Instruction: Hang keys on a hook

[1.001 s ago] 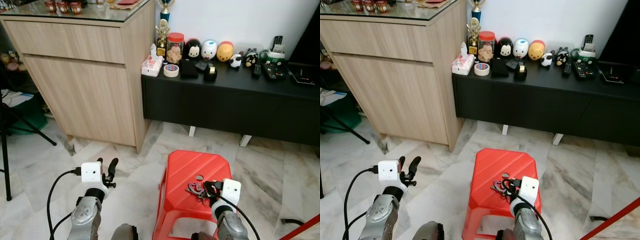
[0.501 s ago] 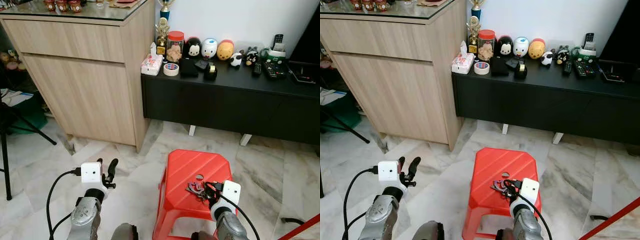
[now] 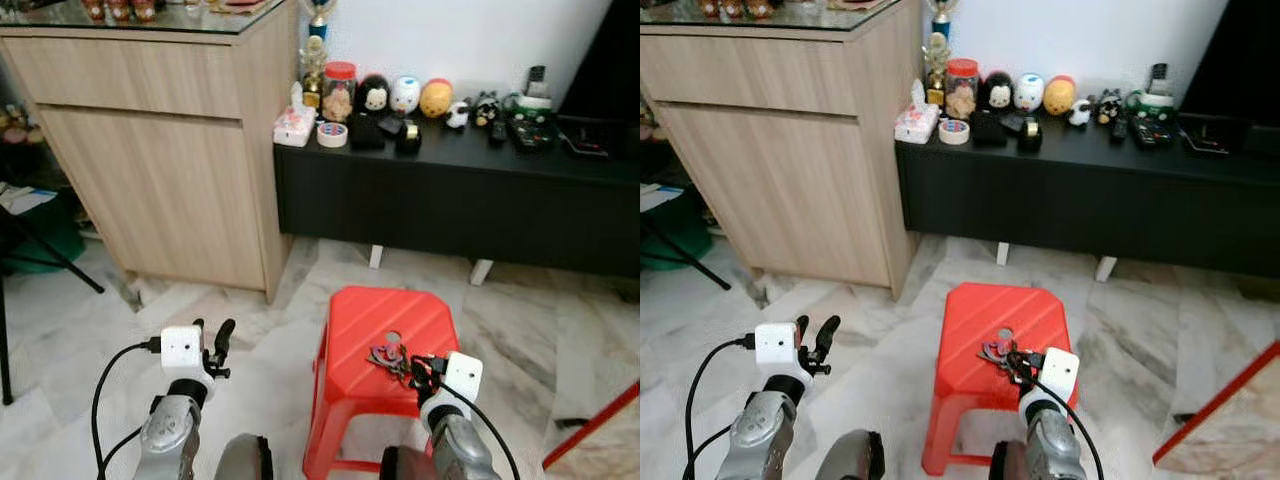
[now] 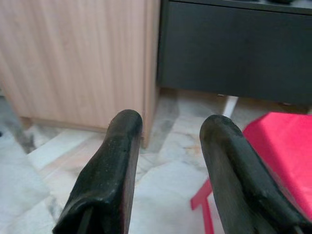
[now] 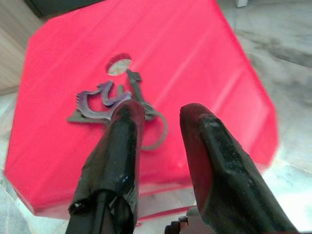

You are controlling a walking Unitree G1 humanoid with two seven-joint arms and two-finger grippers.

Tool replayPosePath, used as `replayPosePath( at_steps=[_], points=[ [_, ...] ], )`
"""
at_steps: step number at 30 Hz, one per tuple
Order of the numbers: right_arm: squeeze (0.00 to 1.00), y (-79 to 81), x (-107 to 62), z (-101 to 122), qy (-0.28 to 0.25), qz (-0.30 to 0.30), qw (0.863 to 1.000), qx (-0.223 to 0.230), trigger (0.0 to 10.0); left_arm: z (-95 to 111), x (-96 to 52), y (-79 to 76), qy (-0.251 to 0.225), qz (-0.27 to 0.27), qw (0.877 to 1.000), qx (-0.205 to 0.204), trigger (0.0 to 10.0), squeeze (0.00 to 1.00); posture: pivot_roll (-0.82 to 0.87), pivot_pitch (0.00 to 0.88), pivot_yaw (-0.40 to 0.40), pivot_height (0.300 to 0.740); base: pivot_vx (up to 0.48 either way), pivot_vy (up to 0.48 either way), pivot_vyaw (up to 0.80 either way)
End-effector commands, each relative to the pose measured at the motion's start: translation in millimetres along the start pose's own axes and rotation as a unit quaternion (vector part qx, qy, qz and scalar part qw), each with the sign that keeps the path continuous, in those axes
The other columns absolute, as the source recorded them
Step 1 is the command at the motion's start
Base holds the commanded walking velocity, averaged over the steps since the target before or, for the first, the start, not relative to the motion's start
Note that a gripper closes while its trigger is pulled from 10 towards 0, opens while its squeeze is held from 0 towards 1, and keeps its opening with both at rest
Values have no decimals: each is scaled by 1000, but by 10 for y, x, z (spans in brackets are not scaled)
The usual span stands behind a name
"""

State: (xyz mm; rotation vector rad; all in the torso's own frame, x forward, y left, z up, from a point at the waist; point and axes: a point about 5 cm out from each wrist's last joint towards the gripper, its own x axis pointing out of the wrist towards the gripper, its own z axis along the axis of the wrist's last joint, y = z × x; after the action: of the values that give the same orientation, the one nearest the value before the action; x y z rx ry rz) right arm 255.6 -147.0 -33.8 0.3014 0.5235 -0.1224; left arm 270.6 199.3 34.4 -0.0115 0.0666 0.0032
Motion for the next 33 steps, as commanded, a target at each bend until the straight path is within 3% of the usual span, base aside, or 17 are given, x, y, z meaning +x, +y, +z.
replayPosePath(
  at_steps=[1, 4, 6, 9, 11, 12, 16, 20, 26, 33],
  points=[
    [0, -13, 6, -2, 8, -4, 1000, -9, 10000, -32, -4, -11, 12, -4, 1000, 5, 10000, 0, 69, 31, -38, 601, 0, 0, 0],
    [0, -10, 21, 2, 16, -17, 1000, 21, 10000, -43, -16, -16, 14, -4, 1000, 5, 10000, 0, 69, 31, -38, 601, 0, 0, 0],
    [0, 7, 40, 6, 29, -16, 997, 65, 10000, -42, -19, -10, 14, -3, 1000, 5, 10000, 0, 73, 33, -38, 601, 0, 0, 0],
    [0, 20, 62, 31, 37, -11, 997, 71, 10000, -40, -18, -7, 14, -3, 1000, 6, 10000, 0, 77, 34, -37, 601, 0, 0, 0],
    [0, 31, 72, 54, 36, -5, 998, 58, 10000, -35, -16, -3, 13, -3, 1000, 6, 10000, 0, 77, 34, -37, 601, 0, 0, 0],
    [0, 72, 85, 110, 20, 11, 1000, 8, 10000, -27, -11, 3, 12, -2, 1000, 6, 10000, 0, 80, 34, -36, 601, 0, 0, 0],
    [0, 152, 91, 183, -12, 39, 998, -43, 10000, -23, -8, 8, 11, -1, 1000, 5, 10000, 0, 79, 34, -35, 601, 0, 0, 0],
    [0, 151, 90, 192, -16, 41, 997, -56, 10000, -24, -4, -7, 11, -2, 1000, 4, 10000, 0, 74, 35, -35, 601, 0, 0, 0],
    [0, 110, 66, 151, -19, 34, 998, -47, 10000, -26, 0, -25, 11, -4, 1000, 3, 10000, 0, 77, 34, -35, 601, 0, 0, 800],
    [0, 79, 47, 110, -15, 30, 999, -43, 10000, -21, 6, -19, 11, -3, 1000, 3, 10000, 0, 75, 34, -34, 601, 0, 0, 0]
  ],
)
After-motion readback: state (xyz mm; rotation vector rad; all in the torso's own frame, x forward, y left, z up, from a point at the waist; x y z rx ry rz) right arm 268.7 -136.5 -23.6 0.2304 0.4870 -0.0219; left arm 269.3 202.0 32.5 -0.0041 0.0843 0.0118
